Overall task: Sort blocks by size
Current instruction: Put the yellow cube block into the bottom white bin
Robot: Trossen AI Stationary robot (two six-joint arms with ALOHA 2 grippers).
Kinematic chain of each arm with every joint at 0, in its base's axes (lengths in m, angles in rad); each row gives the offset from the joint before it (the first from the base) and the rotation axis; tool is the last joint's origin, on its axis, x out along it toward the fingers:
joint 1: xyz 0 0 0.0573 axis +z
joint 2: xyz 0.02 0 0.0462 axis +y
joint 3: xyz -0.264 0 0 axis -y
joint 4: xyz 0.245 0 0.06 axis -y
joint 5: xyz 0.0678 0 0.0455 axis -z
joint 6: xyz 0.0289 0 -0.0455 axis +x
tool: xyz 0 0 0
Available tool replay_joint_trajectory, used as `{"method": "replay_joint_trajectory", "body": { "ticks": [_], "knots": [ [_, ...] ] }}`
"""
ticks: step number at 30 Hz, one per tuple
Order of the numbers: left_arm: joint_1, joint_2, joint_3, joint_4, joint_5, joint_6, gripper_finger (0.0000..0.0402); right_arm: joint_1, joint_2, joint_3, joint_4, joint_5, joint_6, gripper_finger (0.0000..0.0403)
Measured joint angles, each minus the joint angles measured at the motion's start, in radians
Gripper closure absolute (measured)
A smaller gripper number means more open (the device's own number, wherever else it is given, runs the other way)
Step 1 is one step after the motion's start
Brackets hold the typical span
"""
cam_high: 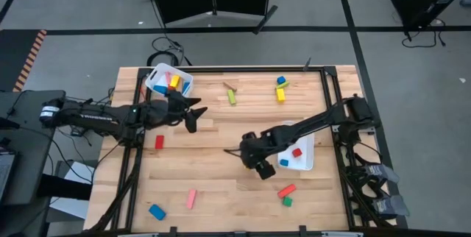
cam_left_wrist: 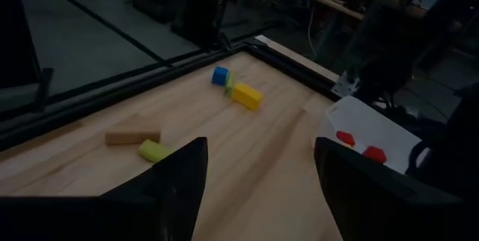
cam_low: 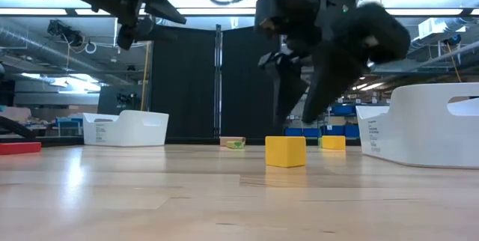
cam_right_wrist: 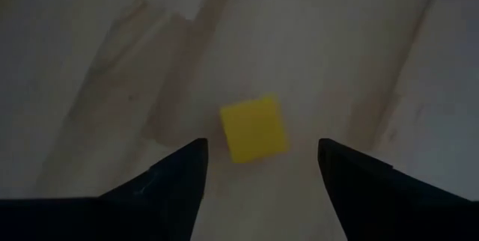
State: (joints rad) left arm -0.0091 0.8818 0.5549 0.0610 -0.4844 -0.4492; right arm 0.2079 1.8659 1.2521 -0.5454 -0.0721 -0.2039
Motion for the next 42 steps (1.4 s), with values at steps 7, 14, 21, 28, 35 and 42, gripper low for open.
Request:
{"method": "replay_joint_trajectory", "body": {
  "ticks": [7,14,21,28,35,42],
  "knots": [
    [-0.048,0.0,0.0,-0.005,-0.043,0.0,0.0149,0.011,0.081,0.051,-0.005,0.0,-0.049,0.0134],
    [-0.075,0.0,0.0,-0.005,-0.046,0.0,0.0149,0.01,0.133,0.053,-0.009,0.0,-0.078,0.0143],
    [-0.101,0.0,0.0,-0.001,-0.047,0.0,0.0149,0.01,0.141,0.054,0.03,0.006,-0.099,0.0203],
    [-0.137,0.0,0.0,0.003,-0.049,-0.003,0.0149,0.007,0.139,0.053,0.033,0.031,-0.116,0.0257],
    [-0.209,0.001,0.0,0.073,-0.049,0.007,0.0149,0.003,0.094,0.053,0.041,0.139,-0.153,0.0257],
    [-0.305,0.004,0.0,0.122,-0.057,0.03,0.0149,-0.033,-0.092,0.054,-0.071,0.263,-0.126,0.0257]
  ]
}}
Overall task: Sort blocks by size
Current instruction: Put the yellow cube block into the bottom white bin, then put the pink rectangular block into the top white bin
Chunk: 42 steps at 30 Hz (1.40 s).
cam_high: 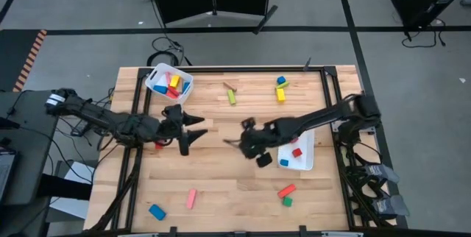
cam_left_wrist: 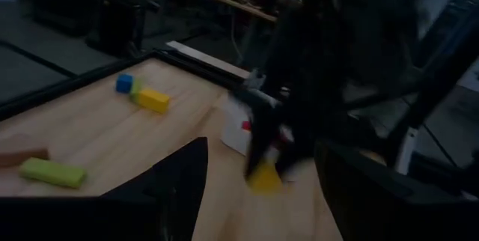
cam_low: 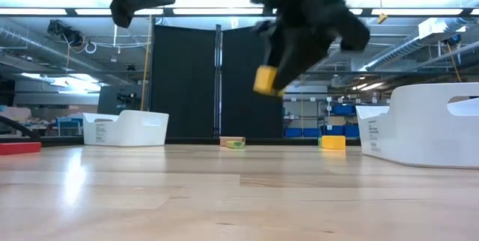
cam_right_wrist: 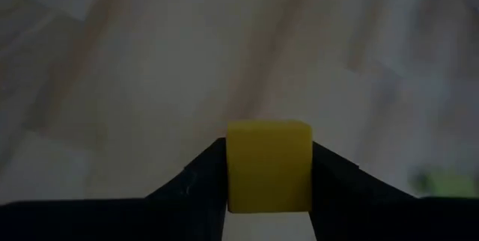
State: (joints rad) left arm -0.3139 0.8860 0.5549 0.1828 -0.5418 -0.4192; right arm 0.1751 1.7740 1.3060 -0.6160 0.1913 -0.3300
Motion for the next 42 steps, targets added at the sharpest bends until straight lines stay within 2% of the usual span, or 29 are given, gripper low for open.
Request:
{"method": "replay_joint_trajectory", "body": {
  "ticks": [3,8,13,16,17,23,27,30,35,42],
  "knots": [
    [-0.047,0.03,0.0,-0.002,-0.003,-0.011,0.0149,-0.013,-0.101,0.0,-0.16,0.042,0.068,0.0257],
    [-0.122,0.101,0.0,-0.007,0.07,-0.094,0.0149,-0.018,-0.266,-0.037,-0.47,0.051,0.268,0.0257],
    [-0.174,0.175,0.0,-0.065,0.084,-0.235,0.0149,0.008,-0.418,-0.168,-0.615,0.051,0.503,0.0257],
    [-0.181,0.214,0.0,-0.107,0.106,-0.329,0.0149,0.025,-0.486,-0.27,-0.557,0.051,0.602,0.0255],
    [-0.181,0.224,0.0,-0.12,0.119,-0.363,0.0149,0.028,-0.502,-0.303,-0.529,0.052,0.624,0.0243],
    [-0.185,0.28,0.023,-0.22,0.17,-0.542,0.0149,0.033,-0.511,-0.422,-0.455,0.054,0.688,0.0087],
    [-0.199,0.323,0.09,-0.355,0.214,-0.662,0.0149,0.033,-0.506,-0.429,-0.432,0.105,0.704,0.0025],
    [-0.219,0.367,0.152,-0.459,0.278,-0.771,0.0149,0.048,-0.533,-0.429,-0.334,0.189,0.683,0.0017],
    [-0.265,0.463,0.244,-0.552,0.342,-0.956,0.0149,0.071,-0.601,-0.429,-0.091,0.333,0.567,0.0038],
    [-0.32,0.612,0.39,-0.774,0.377,-1.186,0.0149,0.072,-0.619,-0.429,0.318,0.349,0.319,0.0066]
  ]
}}
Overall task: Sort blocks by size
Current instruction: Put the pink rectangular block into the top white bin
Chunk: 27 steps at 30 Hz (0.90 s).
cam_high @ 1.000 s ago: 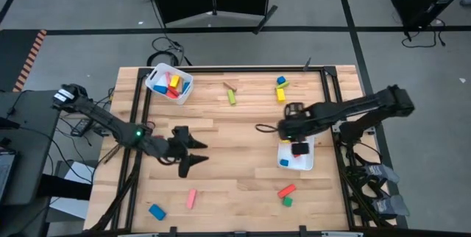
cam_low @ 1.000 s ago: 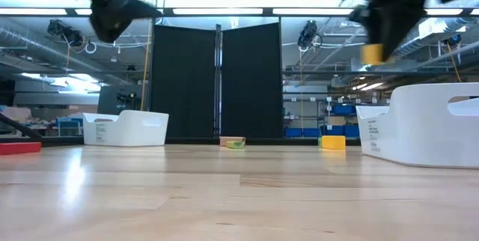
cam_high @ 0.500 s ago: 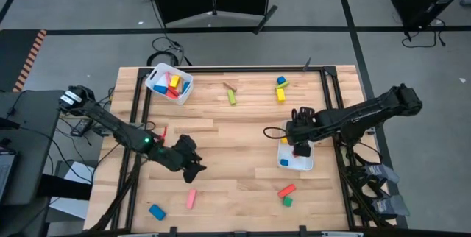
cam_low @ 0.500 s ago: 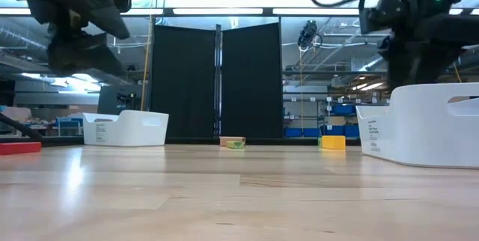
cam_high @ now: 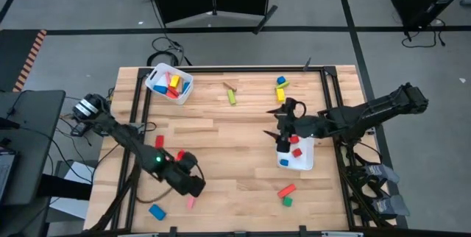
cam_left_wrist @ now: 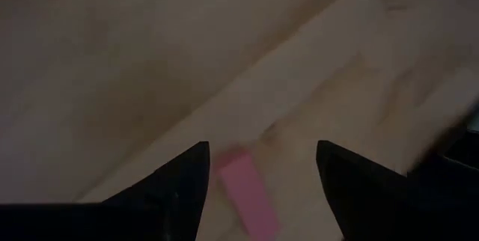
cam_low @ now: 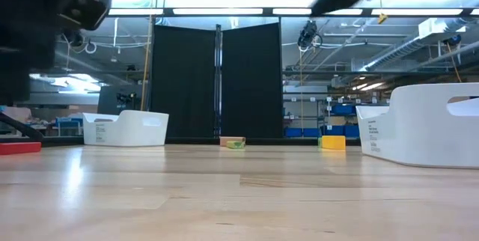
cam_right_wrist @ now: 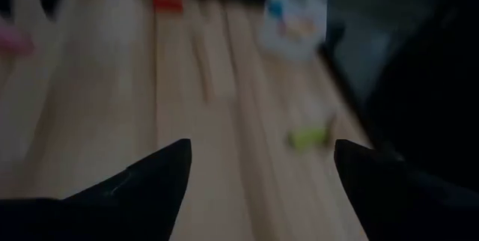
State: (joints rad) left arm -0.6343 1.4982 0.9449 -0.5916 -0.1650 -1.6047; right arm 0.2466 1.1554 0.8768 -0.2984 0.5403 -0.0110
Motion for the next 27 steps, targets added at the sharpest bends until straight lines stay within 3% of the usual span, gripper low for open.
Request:
{"method": "replay_joint_trajectory", "body": {
  "ticks": [4,10,14,20,27],
  "knots": [
    [-0.023,0.087,0.076,-0.065,0.003,-0.086,0.0149,-0.003,0.024,0.0,0.181,-0.017,-0.12,0.0071],
    [-0.038,0.213,0.14,-0.057,0.039,-0.174,0.0133,-0.026,0.065,0.0,0.312,-0.026,-0.184,0.0071],
    [-0.058,0.29,0.183,-0.045,0.104,-0.233,0.0108,-0.049,0.088,0.0,0.317,-0.061,-0.182,0.0073],
    [-0.08,0.357,0.232,-0.084,0.117,-0.29,0.0071,-0.064,0.117,0.001,0.338,-0.108,-0.176,0.0082],
    [-0.081,0.381,0.237,-0.088,0.143,-0.251,0.0071,-0.066,0.128,0.0,0.334,-0.12,-0.176,0.0089]
  ]
}}
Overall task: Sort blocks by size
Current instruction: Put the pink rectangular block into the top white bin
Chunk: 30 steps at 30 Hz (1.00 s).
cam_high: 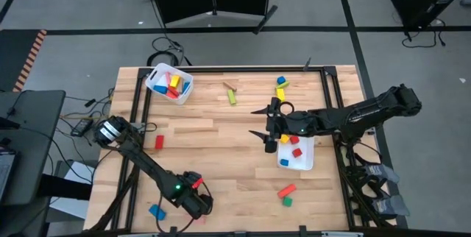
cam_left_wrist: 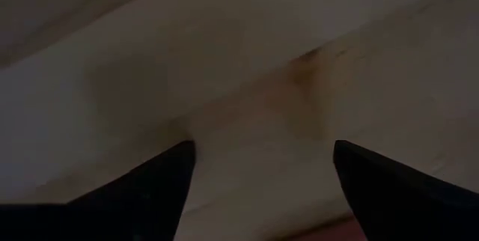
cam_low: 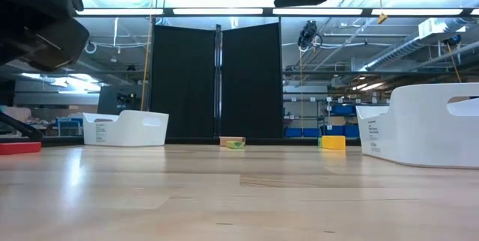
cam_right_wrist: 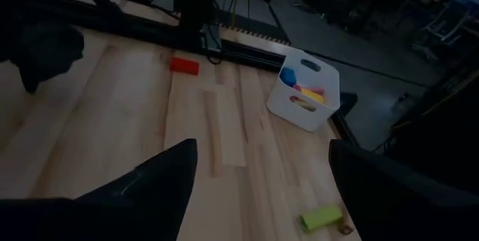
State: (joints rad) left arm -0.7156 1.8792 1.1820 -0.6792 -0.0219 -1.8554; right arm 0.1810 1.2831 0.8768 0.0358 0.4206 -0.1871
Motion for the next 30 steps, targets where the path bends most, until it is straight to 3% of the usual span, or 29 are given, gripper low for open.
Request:
{"method": "replay_joint_trajectory", "body": {
  "ticks": [2,5,10,13,18,25,30],
  "knots": [
    [-0.001,-0.01,0.002,-0.014,-0.011,0.043,0.0076,0.0,0.0,0.0,0.001,0.0,0.001,0.0091],
    [-0.017,-0.017,0.06,-0.131,-0.108,0.169,0.0088,0.0,0.0,0.0,0.001,0.0,0.0,0.0094],
    [-0.084,-0.012,0.224,-0.16,-0.258,0.551,0.0115,0.0,0.0,0.0,0.001,0.0,0.001,0.0098],
    [-0.123,-0.009,0.275,-0.168,-0.299,0.647,0.0122,0.0,0.0,0.0,0.002,0.0,0.001,0.01],
    [-0.164,0.013,0.274,-0.167,-0.24,0.629,0.0114,0.0,0.002,0.0,0.003,0.0,0.005,0.0105],
    [-0.169,0.114,0.27,-0.109,-0.085,0.643,0.0067,0.002,0.002,0.0,0.013,0.0,0.005,0.011],
    [-0.168,0.157,0.271,-0.07,-0.07,0.653,0.0044,0.002,0.002,0.0,0.014,0.0,0.005,0.0111]
  ]
}}
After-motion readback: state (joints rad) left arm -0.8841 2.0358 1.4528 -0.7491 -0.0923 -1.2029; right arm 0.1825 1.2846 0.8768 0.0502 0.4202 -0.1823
